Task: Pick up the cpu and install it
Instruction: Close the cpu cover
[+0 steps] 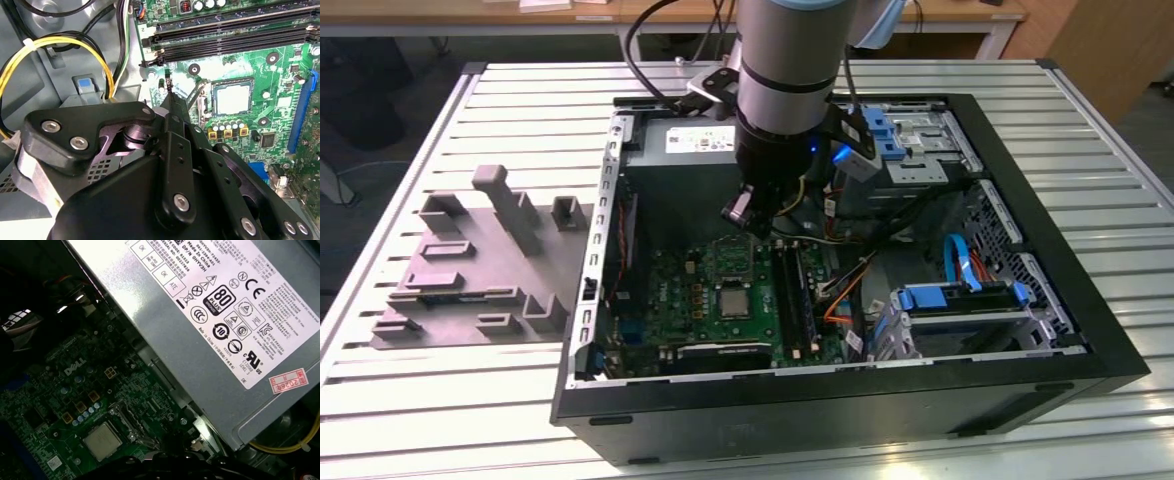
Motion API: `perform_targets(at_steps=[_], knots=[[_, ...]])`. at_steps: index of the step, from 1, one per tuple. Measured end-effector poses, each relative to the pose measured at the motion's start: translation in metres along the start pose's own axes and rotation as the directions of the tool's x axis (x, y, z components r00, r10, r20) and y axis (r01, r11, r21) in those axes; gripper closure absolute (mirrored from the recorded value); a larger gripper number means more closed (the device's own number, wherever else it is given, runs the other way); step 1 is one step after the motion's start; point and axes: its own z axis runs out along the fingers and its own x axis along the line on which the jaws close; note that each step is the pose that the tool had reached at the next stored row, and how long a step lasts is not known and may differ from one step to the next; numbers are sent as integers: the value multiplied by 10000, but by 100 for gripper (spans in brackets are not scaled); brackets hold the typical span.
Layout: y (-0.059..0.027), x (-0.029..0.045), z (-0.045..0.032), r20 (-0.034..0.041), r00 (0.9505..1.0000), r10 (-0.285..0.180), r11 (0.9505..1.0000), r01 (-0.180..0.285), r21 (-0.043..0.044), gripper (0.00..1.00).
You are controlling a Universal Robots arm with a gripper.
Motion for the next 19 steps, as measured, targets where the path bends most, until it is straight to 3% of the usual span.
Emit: perform_targets(at_steps=[14, 19], knots=[[2, 0, -22, -21, 9998, -199, 9998, 199, -12, 89], [6, 8, -23, -61, 9991, -431, 9991, 431, 1, 89]])
